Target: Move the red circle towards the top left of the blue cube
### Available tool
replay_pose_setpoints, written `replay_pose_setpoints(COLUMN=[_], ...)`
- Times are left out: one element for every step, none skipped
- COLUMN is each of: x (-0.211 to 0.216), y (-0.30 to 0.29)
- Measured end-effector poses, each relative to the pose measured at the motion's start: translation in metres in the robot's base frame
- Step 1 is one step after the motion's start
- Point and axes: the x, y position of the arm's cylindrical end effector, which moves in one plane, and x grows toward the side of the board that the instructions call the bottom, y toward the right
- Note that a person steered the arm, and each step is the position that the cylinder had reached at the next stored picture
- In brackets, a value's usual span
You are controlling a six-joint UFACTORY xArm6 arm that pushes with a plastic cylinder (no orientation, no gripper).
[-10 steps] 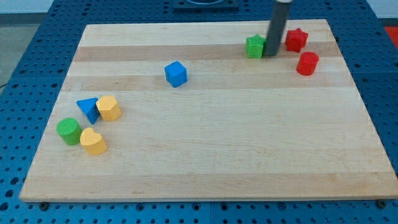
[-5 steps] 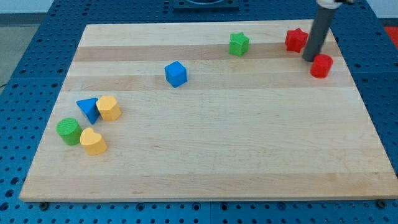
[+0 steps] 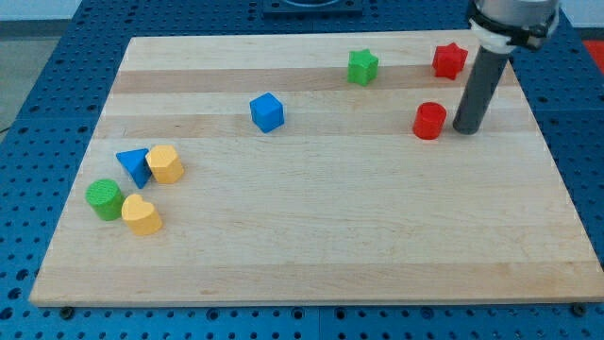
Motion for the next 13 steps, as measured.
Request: replay_pose_setpoints(x=[0.0,-0.018,-0.012,-0.045,-0.067,-0.079,-0.094,-0.059,-0.055,-0.066,-0.071,-0.095,-0.116], y=[-0.076,-0.073,-0.018,-0.056,-0.119,-0.203,-0.254,-0.229,-0.171,-0.148,-0.119,-0.142,-0.211])
